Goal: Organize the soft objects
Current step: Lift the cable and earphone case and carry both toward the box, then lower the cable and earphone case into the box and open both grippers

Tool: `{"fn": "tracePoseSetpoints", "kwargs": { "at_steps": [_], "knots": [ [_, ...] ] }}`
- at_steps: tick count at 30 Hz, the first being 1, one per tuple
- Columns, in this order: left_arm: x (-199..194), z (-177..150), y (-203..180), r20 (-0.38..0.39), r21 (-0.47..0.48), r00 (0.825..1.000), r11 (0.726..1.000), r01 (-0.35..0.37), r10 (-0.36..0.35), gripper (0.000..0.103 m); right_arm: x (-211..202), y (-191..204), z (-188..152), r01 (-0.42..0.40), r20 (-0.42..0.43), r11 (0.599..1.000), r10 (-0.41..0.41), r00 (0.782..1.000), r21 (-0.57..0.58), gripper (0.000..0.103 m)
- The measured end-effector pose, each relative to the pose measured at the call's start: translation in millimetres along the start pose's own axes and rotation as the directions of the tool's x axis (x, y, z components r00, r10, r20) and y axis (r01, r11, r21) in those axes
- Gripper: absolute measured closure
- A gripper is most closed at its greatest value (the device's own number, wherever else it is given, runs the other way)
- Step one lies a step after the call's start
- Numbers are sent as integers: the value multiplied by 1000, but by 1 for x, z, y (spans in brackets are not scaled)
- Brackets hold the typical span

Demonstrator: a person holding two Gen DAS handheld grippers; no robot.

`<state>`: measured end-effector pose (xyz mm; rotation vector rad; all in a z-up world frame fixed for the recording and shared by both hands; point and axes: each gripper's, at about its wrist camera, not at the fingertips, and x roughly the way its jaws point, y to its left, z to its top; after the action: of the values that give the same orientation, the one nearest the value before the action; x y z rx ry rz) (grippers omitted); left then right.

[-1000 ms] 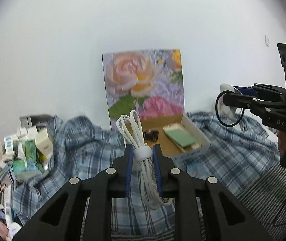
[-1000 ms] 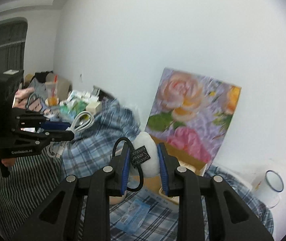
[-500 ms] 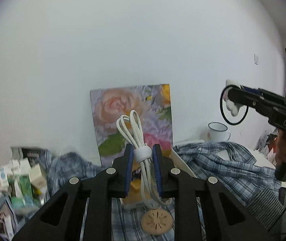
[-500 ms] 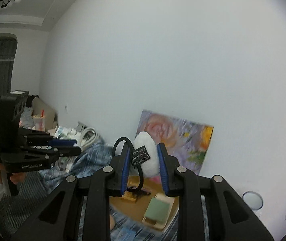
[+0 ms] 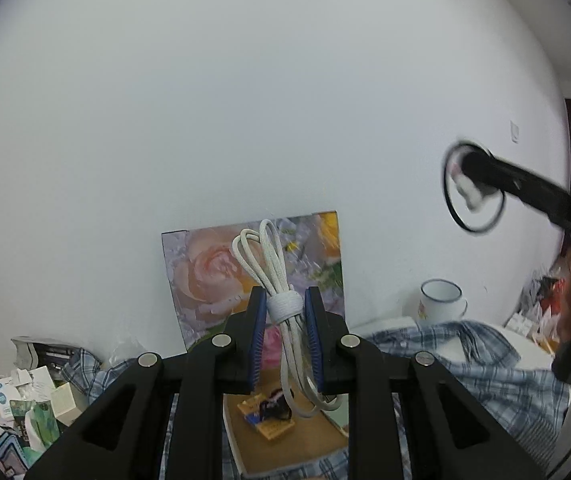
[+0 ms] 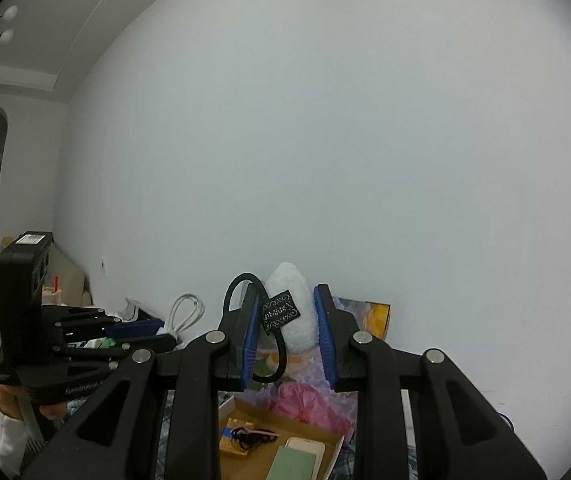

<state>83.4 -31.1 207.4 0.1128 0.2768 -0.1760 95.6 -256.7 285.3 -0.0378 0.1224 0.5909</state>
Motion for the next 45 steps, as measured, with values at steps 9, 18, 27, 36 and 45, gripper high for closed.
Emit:
{"fn": "tracePoseSetpoints", "kwargs": {
  "at_steps": [9, 18, 27, 36, 45],
  "knots": [
    [44, -7, 17, -54, 0, 998, 999, -35, 35, 82, 35, -2, -36, -1, -60, 999, 4, 998, 43, 78],
    [78, -38, 22, -121, -14, 993, 1000, -9, 7, 82, 70, -12, -66, -11, -148, 996, 23, 989, 86, 78],
    [109, -60, 32, -198, -60, 980, 998, -2, -10, 82, 93, -25, -91, 32, -225, 995, -10, 974, 96, 78],
    [130, -76, 24, -251, -47, 968, 999, 1, -13, 82, 102, -33, -107, 20, -255, 991, 15, 967, 133, 78],
    [161, -99, 22, -331, -47, 943, 999, 6, -21, 82, 129, -44, -137, 36, -311, 981, 26, 950, 192, 78]
  ]
}}
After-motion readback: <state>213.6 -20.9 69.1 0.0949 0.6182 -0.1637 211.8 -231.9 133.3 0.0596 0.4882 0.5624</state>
